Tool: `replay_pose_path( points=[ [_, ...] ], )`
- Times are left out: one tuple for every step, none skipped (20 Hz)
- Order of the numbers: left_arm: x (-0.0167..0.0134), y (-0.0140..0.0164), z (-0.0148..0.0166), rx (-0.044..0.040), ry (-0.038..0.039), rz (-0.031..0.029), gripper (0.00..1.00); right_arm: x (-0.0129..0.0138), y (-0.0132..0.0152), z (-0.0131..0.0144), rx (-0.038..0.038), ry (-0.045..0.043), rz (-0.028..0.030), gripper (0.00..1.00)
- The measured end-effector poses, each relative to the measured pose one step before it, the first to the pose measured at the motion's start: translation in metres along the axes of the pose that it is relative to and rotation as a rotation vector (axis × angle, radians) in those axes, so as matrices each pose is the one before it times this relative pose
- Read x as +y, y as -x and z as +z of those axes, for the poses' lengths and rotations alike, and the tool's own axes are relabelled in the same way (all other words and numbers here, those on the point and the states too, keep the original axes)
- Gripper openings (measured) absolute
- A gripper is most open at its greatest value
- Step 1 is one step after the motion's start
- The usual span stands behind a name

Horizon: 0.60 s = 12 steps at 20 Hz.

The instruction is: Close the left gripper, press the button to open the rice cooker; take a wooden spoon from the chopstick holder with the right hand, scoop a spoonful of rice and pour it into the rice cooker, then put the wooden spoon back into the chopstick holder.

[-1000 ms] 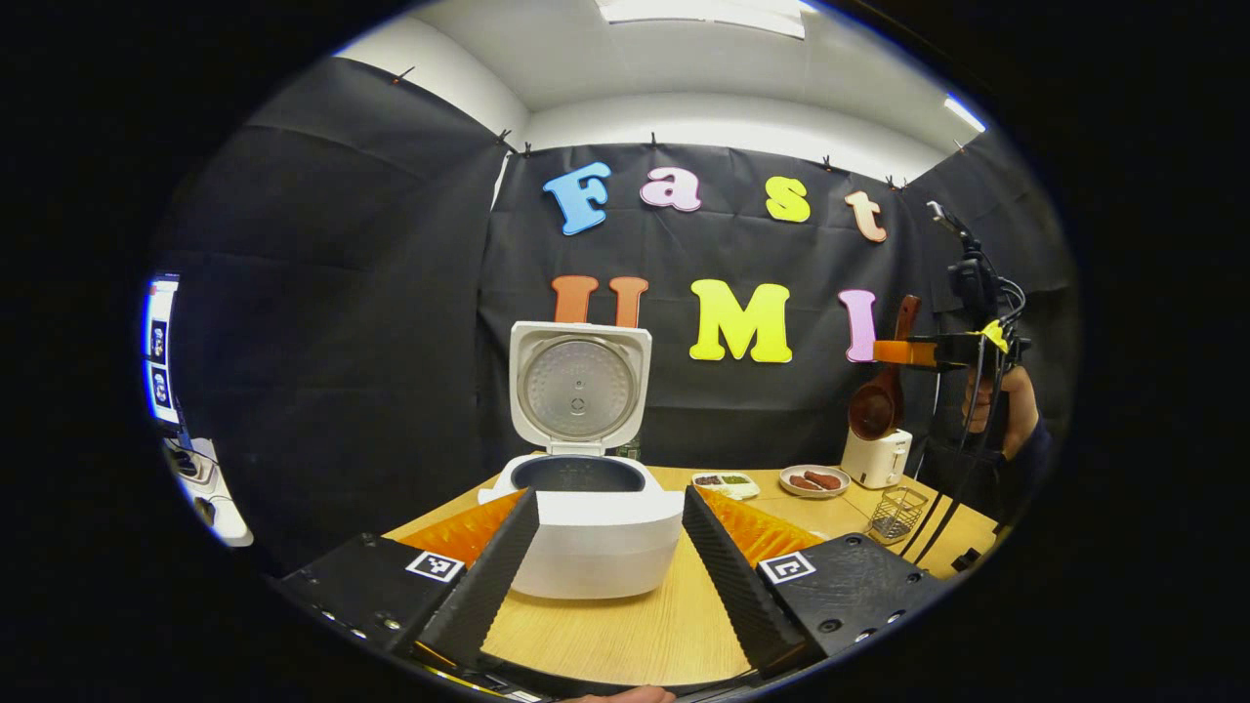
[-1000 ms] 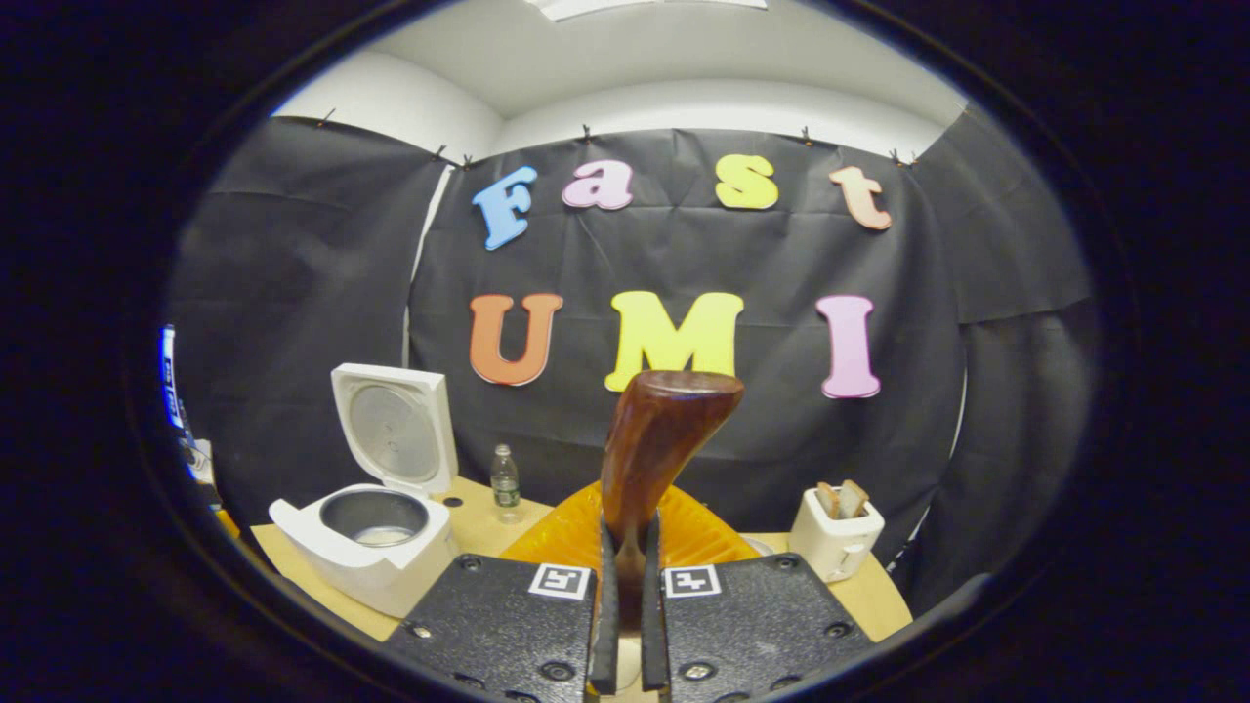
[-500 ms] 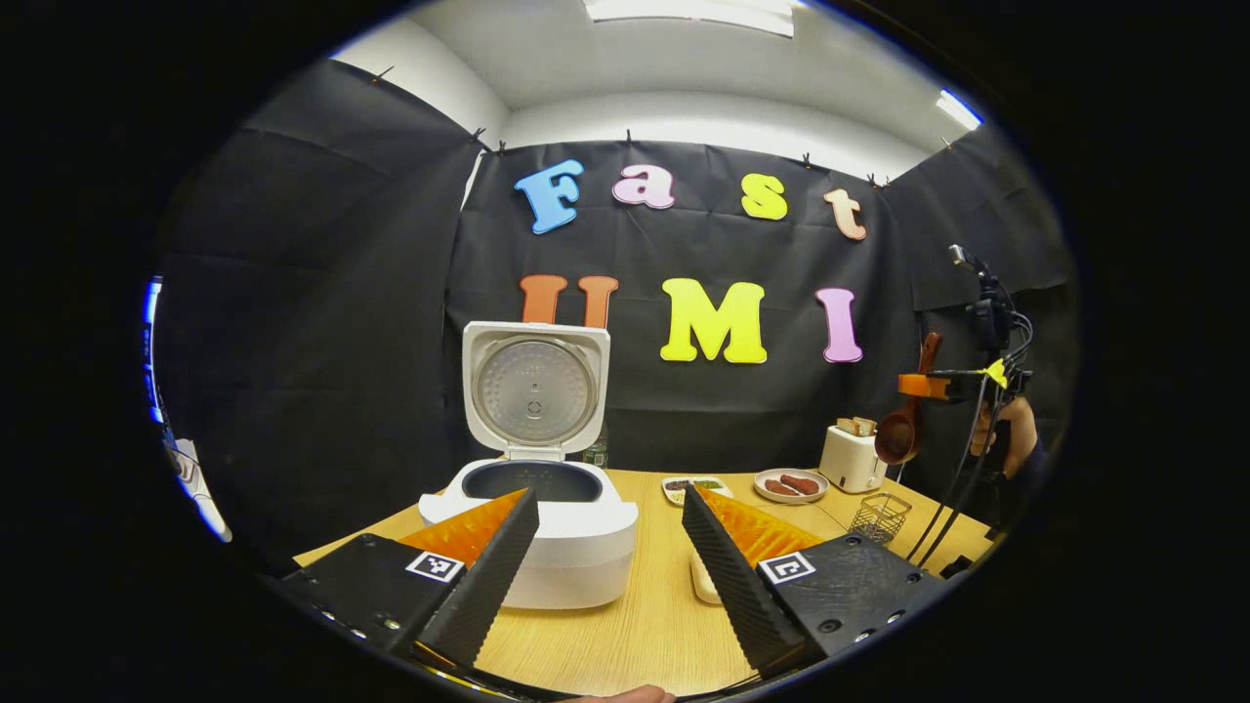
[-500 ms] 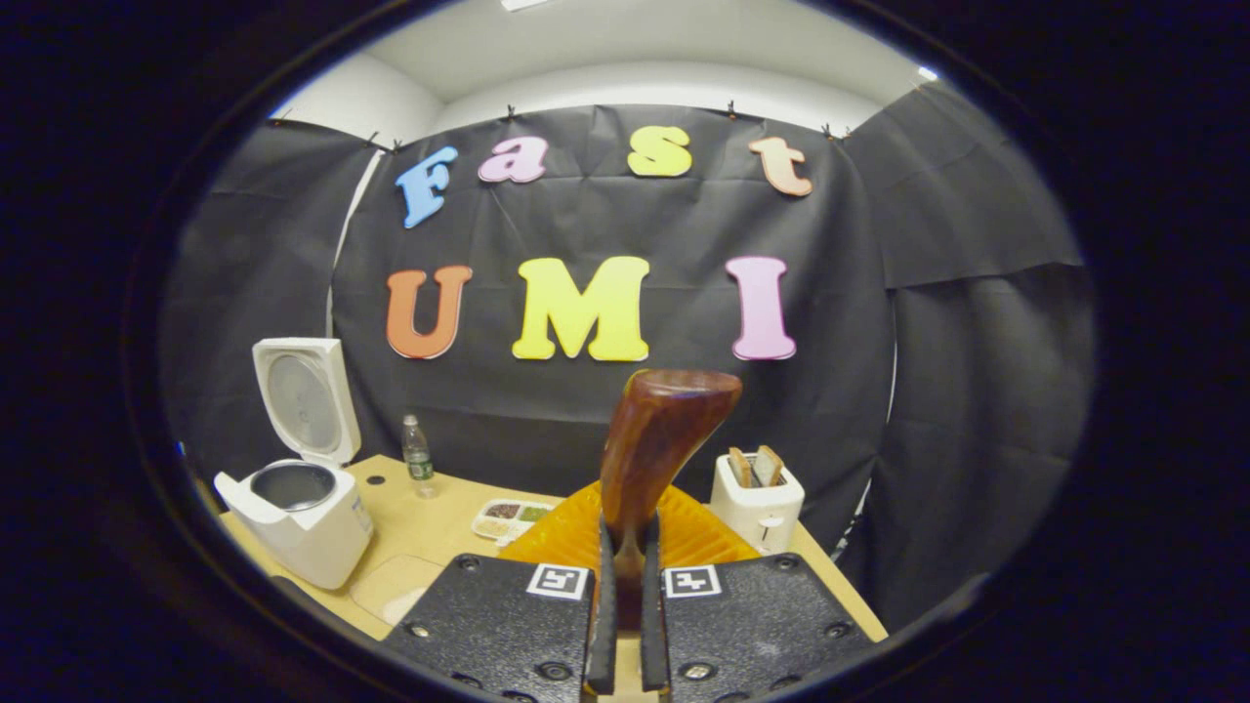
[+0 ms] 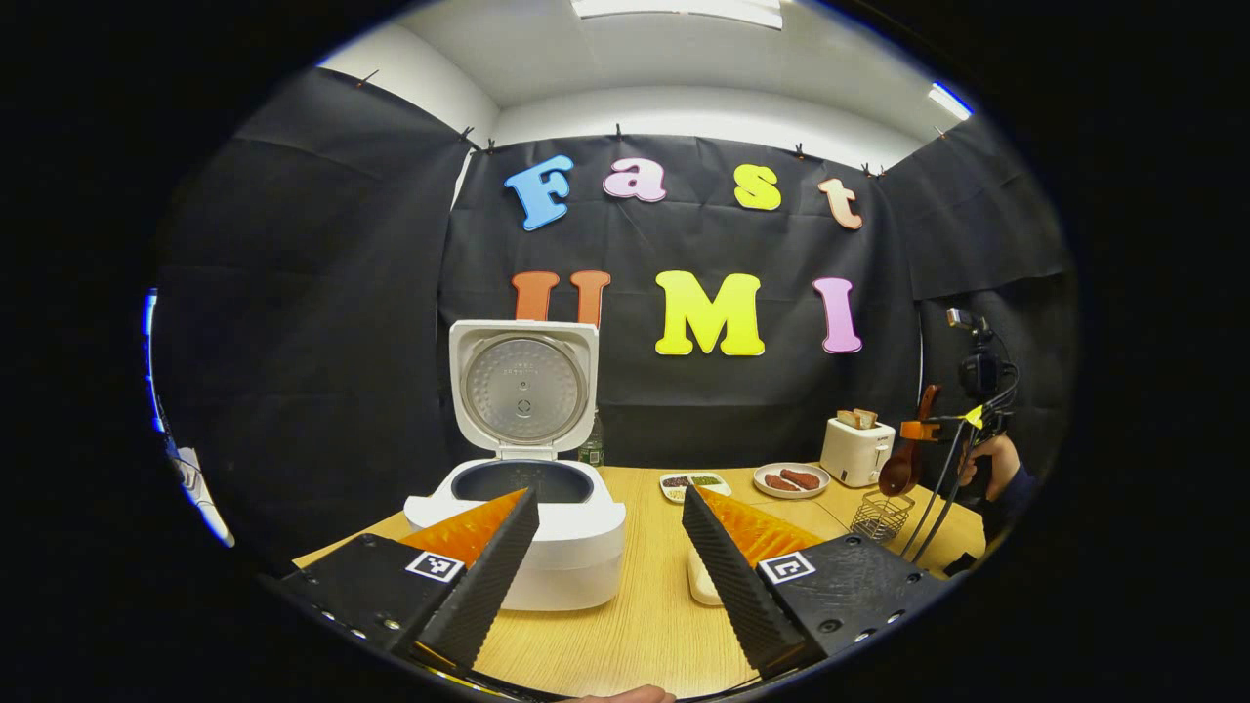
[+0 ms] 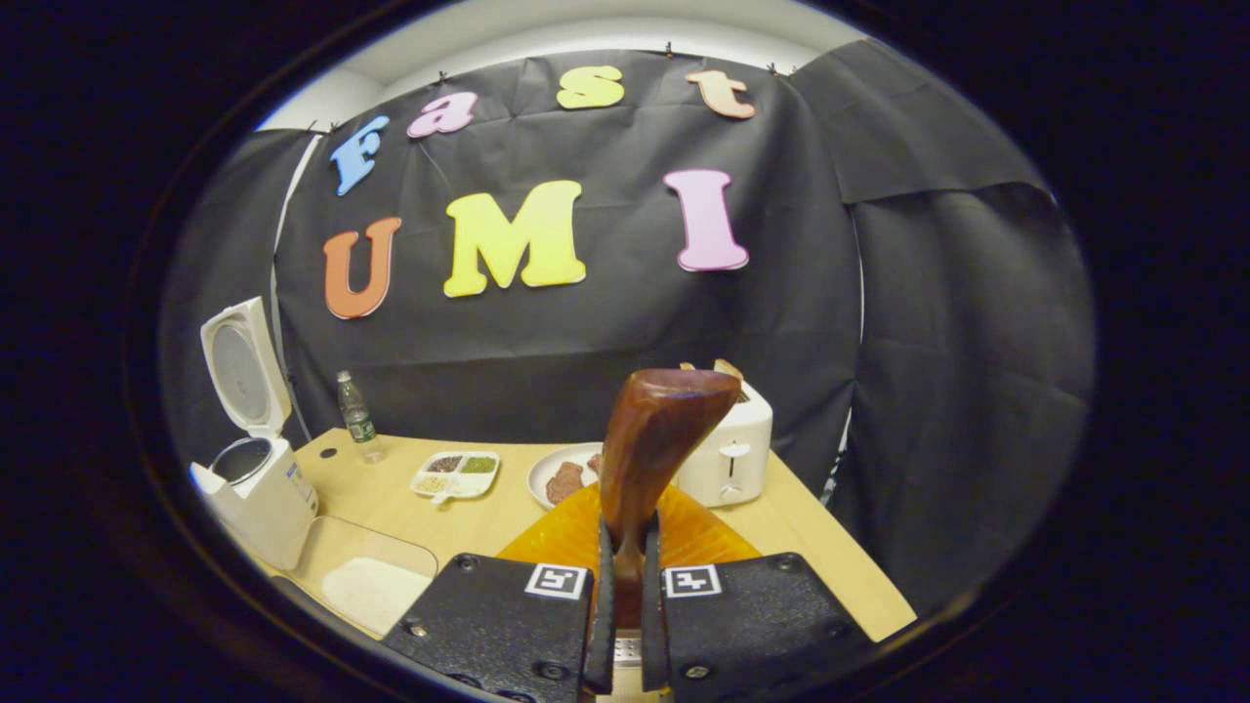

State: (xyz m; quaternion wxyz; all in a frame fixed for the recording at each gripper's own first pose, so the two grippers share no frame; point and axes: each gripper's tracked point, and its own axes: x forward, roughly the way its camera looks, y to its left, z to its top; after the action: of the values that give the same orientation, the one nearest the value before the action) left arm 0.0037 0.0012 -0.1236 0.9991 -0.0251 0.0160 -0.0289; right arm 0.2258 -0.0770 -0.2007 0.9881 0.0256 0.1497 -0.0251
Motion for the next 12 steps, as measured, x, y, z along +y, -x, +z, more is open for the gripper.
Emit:
replay_pose_path(
  points=[
    [-0.00077, 0.00001, 0.00202, -0.00311, -0.00240, 0.00055, 0.94, -0.00001, -0.00255, -0.00479, 0.01085, -0.01636, 0.00941, 0.16],
    [0.00003, -0.00146, 0.00034, 0.00194, 0.00068, 0.00210, 0.94, 0.00107, -0.00042, -0.00472, 0.00955, -0.01167, 0.01563, 0.17],
    [-0.00005, -0.00207, -0.00066, 0.00302, 0.00008, 0.00481, 0.94, 0.00235, -0.00071, -0.00112, 0.00102, -0.01228, 0.02124, 0.18],
    [-0.00031, -0.00204, 0.00094, 0.00354, -0.00217, 0.00417, 0.94, -0.00353, 0.00276, 0.00179, -0.01379, 0.00060, -0.00371, 0.21],
    [0.00110, -0.00264, 0.00074, 0.00292, -0.00549, 0.00396, 0.94, -0.00750, 0.00541, 0.00529, -0.02134, 0.00142, -0.02279, 0.25],
    [0.00245, -0.00312, 0.00148, 0.00063, -0.00740, 0.00679, 0.94, -0.00545, 0.00338, 0.00619, -0.02517, 0.00449, -0.01557, 0.46],
    [0.00238, -0.00329, 0.00244, -0.00271, -0.00662, 0.00844, 0.94, -0.00439, 0.00844, 0.00846, -0.02741, 0.00641, -0.01841, 0.67],
    [0.00325, -0.00208, 0.00382, -0.00423, -0.00258, 0.01092, 0.94, -0.00144, 0.00804, 0.00627, -0.02907, 0.00350, -0.00712, 0.80],
    [0.00405, -0.00466, 0.00336, -0.00377, 0.00092, 0.00839, 0.94, -0.00230, 0.01060, 0.00912, -0.02727, 0.00153, -0.01366, 0.81],
    [0.00281, -0.00366, 0.00210, 0.00227, 0.00662, 0.00379, 0.95, -0.00481, 0.00889, 0.00620, -0.01711, 0.00683, -0.02011, 0.90],
    [0.00220, -0.00366, 0.00243, 0.00035, 0.00823, -0.00043, 0.95, -0.00045, 0.00633, 0.00379, -0.01211, 0.00659, -0.00538, 1.00],
    [0.00295, -0.00300, 0.00421, -0.00430, 0.00613, 0.00054, 0.95, -0.00072, 0.01151, 0.00677, -0.01637, 0.00329, -0.00194, 1.00]
  ],
)
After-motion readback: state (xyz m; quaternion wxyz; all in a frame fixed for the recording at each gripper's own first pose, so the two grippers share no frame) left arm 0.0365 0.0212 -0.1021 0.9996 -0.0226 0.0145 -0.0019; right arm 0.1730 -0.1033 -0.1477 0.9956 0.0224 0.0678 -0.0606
